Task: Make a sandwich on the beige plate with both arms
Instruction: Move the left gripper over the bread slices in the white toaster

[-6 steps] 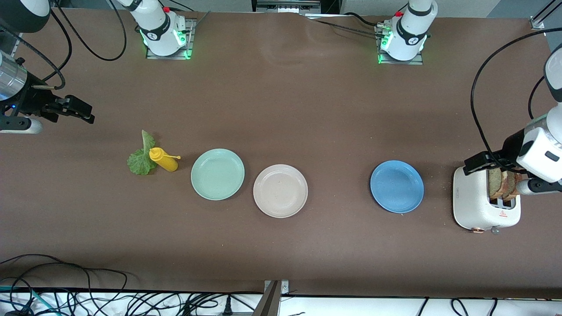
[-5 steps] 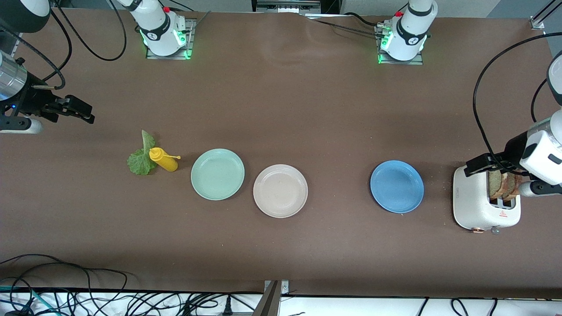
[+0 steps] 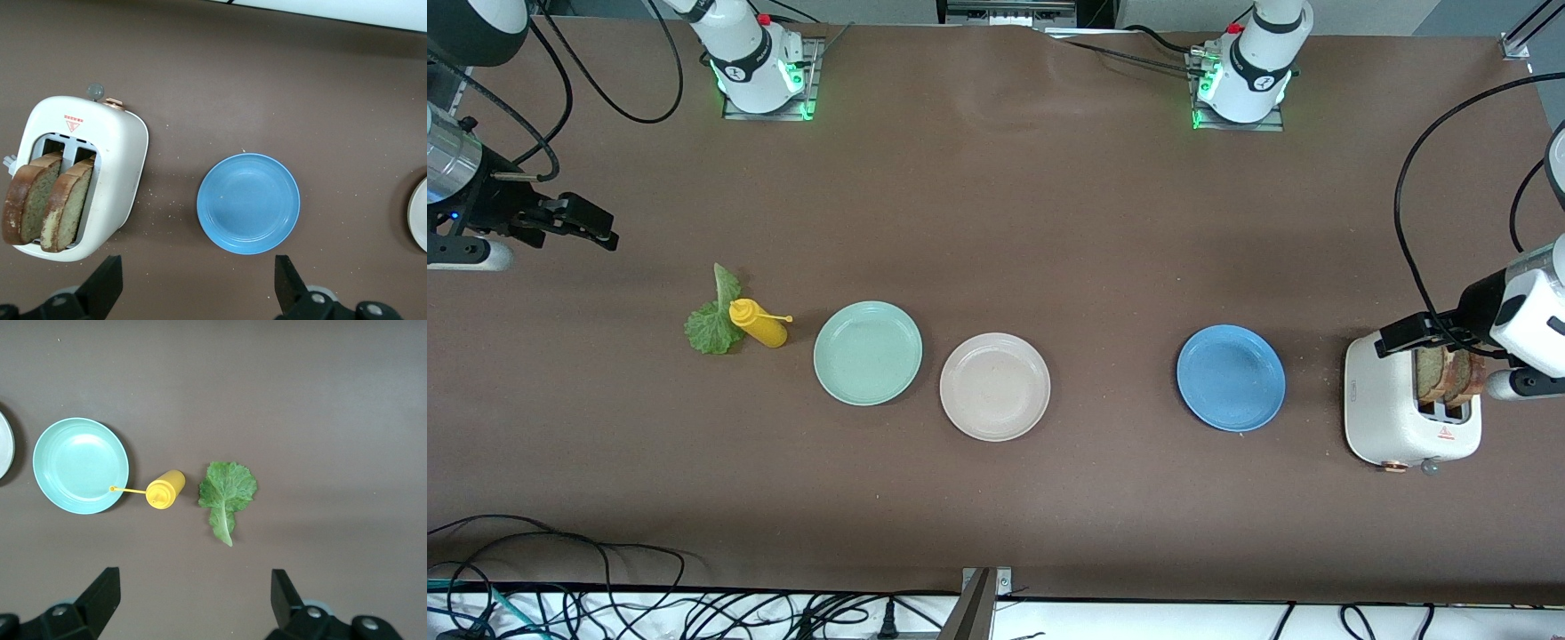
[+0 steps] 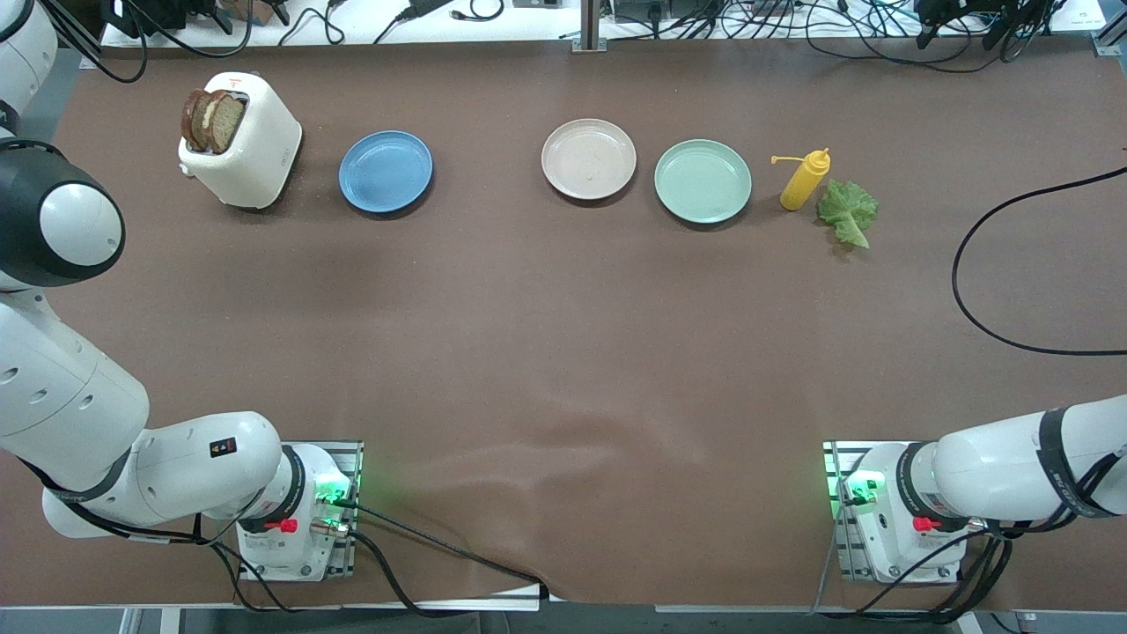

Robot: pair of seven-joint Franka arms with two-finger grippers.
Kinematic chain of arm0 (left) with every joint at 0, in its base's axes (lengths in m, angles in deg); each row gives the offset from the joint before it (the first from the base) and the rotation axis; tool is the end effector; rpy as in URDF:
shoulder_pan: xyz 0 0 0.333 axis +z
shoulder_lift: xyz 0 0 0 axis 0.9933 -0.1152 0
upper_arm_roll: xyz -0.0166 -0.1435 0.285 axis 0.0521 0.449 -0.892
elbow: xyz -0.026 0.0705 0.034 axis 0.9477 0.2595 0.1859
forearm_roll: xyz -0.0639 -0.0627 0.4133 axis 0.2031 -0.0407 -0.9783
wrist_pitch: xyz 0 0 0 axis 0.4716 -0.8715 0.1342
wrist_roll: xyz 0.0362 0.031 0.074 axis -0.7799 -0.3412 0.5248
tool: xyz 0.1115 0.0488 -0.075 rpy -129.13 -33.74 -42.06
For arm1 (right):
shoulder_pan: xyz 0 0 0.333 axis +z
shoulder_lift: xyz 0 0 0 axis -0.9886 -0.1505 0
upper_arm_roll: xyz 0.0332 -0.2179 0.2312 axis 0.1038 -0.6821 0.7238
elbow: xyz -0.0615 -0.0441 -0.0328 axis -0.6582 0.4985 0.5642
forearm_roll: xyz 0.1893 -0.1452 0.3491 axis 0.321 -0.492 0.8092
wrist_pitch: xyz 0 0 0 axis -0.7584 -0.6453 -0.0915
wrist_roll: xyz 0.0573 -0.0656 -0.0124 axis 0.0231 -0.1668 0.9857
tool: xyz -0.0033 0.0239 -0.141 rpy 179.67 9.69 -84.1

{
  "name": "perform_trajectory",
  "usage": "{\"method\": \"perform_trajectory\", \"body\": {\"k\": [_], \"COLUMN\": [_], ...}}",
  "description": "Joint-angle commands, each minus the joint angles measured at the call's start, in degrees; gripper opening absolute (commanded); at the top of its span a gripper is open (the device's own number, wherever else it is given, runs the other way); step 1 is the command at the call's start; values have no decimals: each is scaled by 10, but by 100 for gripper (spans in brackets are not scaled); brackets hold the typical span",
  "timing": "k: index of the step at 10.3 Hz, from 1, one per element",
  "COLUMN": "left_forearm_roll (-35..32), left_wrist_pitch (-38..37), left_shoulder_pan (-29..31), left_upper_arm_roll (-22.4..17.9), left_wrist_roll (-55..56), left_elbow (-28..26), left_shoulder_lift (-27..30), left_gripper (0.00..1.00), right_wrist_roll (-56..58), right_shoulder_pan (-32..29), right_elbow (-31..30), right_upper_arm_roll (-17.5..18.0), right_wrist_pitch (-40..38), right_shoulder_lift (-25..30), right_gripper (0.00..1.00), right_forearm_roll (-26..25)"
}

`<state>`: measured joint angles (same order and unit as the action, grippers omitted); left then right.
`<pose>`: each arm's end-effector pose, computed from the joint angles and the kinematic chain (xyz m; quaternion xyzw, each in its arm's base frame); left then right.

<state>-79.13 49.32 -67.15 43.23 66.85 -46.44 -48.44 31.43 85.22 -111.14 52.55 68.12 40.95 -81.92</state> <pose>0.7022 0.0087 0.4913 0.9978 0.0581 0.0073 0.0315 0.6041 0.0190 0.5388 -0.9998 0.0168 0.0082 0.0061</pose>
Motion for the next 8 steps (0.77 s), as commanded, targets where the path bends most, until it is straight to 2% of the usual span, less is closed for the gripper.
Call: {"method": "perform_trajectory", "body": {"k": [1, 4, 6, 8], "left_forearm_roll": [11, 9, 14, 16], "left_wrist_pitch": [0, -4, -3, 9], "left_shoulder_pan": [5, -12, -79, -122], "left_upper_arm_roll": [5, -6, -79, -135], "left_wrist_roll": [-8, -13, -14, -15], "left_elbow": [-5, -6, -20, -38], "left_shoulder_lift": [12, 13, 25, 42], "left_gripper": [100, 100, 100, 100], "right_wrist_roll": [-1, -1, -1, -1], "right_shoulder_pan": [2, 2, 2, 2], "right_elbow": [-10, -9, -9, -9], "right_upper_arm_roll": [1, 1, 0, 1], "right_wrist_pitch": [-2, -2, -2, -2], "right_shoulder_lift": [13, 13, 12, 12], "right_gripper": [100, 100, 100, 100], "right_forearm_roll": [-8, -8, -8, -8]}}
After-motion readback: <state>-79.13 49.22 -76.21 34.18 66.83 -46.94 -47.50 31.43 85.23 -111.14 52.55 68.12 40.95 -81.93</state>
